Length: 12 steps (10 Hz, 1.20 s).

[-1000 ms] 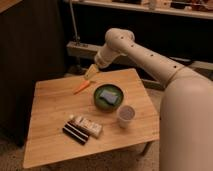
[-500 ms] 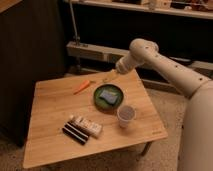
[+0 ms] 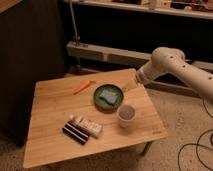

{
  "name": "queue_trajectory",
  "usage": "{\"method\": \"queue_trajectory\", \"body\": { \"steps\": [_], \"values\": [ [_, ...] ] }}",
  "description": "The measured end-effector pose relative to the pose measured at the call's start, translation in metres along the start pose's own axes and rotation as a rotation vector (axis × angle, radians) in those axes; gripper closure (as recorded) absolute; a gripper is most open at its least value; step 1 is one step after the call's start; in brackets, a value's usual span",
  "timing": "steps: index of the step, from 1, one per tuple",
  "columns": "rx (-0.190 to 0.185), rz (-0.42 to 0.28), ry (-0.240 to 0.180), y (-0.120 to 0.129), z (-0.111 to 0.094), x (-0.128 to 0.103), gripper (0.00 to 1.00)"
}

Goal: Move the arm in a circular motion

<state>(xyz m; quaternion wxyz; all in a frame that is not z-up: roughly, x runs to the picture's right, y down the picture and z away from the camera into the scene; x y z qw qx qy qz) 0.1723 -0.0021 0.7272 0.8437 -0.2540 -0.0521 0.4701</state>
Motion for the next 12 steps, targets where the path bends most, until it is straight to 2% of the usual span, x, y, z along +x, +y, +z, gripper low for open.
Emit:
{"method": "queue_trajectory", "body": {
  "steps": [2, 3, 4, 6, 8, 9, 11, 12],
  "values": [
    [-0.021, -0.058, 0.046, 0.033, -0.016, 0.019, 0.2],
    [-0.037, -0.094, 0.056, 0.052, -0.018, 0.019, 0.2],
    [-0.055, -0.125, 0.062, 0.07, -0.018, 0.015, 0.2],
    [-0.116, -0.2, 0.068, 0.12, -0.006, -0.005, 0.2],
    [-0.176, -0.267, 0.055, 0.169, 0.009, -0.037, 0.2],
    [-0.211, -0.312, 0.034, 0.194, 0.018, -0.062, 0.2],
    [-0.229, -0.376, -0.007, 0.214, 0.026, -0.101, 0.2],
    [-0.209, -0.431, -0.036, 0.22, 0.032, -0.133, 0.2]
  ]
}}
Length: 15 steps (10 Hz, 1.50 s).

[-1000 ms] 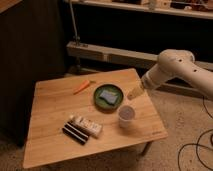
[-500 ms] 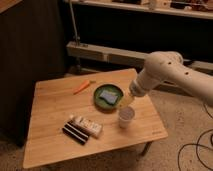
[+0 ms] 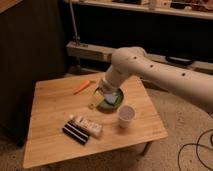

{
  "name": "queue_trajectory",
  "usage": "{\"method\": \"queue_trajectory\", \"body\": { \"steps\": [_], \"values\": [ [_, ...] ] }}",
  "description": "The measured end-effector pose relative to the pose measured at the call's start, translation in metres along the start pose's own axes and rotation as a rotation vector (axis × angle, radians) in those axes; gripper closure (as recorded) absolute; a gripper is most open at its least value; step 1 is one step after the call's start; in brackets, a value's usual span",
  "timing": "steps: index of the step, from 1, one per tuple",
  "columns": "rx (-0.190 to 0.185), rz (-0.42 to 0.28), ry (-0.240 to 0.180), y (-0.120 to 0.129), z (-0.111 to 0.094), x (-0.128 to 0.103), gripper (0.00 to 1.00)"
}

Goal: Move the arm in a circular motion

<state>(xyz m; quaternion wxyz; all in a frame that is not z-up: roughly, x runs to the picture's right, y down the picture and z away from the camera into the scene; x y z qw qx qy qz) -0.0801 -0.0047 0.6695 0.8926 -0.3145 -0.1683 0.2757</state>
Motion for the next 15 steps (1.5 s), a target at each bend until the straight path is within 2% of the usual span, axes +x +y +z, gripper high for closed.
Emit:
{"method": "queue_trajectory", "body": {
  "steps": [1, 3, 5, 6, 8, 9, 11, 13, 15],
  "values": [
    [0.021, -0.03, -0.005, -0.014, 0.004, -0.013, 0.2],
    [0.049, -0.028, -0.016, -0.053, 0.007, -0.023, 0.2],
    [0.064, 0.002, -0.022, -0.103, 0.008, -0.01, 0.2],
    [0.07, 0.038, -0.024, -0.125, 0.008, 0.008, 0.2],
    [0.081, 0.096, -0.017, -0.149, 0.005, 0.047, 0.2],
    [0.088, 0.137, -0.009, -0.16, 0.0, 0.08, 0.2],
    [0.105, 0.199, 0.013, -0.172, -0.009, 0.13, 0.2],
    [0.127, 0.261, 0.06, -0.169, -0.025, 0.18, 0.2],
    [0.133, 0.279, 0.106, -0.154, -0.039, 0.214, 0.2]
  ]
}}
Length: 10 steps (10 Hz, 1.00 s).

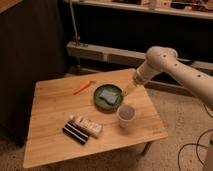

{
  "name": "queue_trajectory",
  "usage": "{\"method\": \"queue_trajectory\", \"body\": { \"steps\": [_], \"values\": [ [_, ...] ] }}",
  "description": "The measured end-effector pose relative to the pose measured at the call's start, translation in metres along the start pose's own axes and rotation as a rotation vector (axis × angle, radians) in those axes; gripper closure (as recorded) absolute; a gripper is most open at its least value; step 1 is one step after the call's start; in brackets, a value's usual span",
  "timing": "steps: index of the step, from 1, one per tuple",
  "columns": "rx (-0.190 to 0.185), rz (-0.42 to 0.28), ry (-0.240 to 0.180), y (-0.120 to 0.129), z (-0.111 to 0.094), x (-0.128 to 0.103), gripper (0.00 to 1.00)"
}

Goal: Move the arm in a circular motion

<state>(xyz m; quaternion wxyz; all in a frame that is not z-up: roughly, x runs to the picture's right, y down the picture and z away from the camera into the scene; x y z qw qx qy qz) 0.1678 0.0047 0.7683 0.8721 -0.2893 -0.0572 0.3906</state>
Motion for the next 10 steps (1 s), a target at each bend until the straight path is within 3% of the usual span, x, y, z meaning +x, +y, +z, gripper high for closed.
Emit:
{"method": "queue_trajectory", "body": {
  "steps": [3, 5, 6, 9, 10],
  "values": [
    [0.002, -0.032, 0.055, 0.037, -0.011, 0.024, 0.2],
    [-0.007, -0.104, 0.059, 0.082, -0.016, 0.01, 0.2],
    [-0.011, -0.138, 0.048, 0.1, -0.017, -0.004, 0.2],
    [-0.046, -0.248, -0.026, 0.151, -0.01, -0.075, 0.2],
    [-0.064, -0.298, -0.055, 0.169, -0.006, -0.109, 0.2]
  ]
}}
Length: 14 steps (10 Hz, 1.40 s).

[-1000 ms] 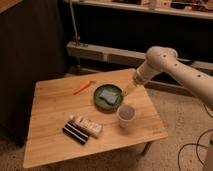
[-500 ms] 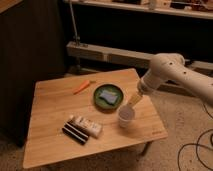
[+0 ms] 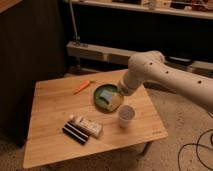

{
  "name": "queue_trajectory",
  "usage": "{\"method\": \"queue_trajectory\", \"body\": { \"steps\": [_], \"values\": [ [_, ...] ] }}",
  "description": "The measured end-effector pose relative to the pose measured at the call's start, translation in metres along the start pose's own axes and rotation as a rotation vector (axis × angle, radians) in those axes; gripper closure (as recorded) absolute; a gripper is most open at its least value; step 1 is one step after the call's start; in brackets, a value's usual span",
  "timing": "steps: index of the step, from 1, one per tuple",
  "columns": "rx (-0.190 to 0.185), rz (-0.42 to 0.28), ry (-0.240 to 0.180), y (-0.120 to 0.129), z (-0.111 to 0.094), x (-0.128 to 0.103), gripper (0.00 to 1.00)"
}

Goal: Move the arm in a circular motion

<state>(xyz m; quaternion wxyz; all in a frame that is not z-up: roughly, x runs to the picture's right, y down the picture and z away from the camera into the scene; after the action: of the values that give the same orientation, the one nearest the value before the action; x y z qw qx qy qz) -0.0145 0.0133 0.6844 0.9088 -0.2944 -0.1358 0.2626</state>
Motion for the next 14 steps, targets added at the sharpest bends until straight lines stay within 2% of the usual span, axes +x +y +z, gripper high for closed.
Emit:
{"method": "queue_trajectory", "body": {
  "steps": [2, 3, 4, 6, 7, 9, 11, 14],
  "values": [
    [-0.011, -0.057, -0.031, 0.001, 0.009, -0.045, 0.2],
    [-0.009, -0.08, -0.047, -0.006, 0.016, -0.075, 0.2],
    [0.001, -0.076, -0.058, -0.018, 0.022, -0.093, 0.2],
    [0.029, -0.043, -0.075, -0.057, 0.032, -0.108, 0.2],
    [0.043, -0.021, -0.081, -0.081, 0.036, -0.109, 0.2],
    [0.064, 0.039, -0.088, -0.124, 0.042, -0.093, 0.2],
    [0.073, 0.12, -0.087, -0.151, 0.048, -0.059, 0.2],
    [0.094, 0.236, -0.066, -0.168, 0.04, 0.018, 0.2]
  ]
}}
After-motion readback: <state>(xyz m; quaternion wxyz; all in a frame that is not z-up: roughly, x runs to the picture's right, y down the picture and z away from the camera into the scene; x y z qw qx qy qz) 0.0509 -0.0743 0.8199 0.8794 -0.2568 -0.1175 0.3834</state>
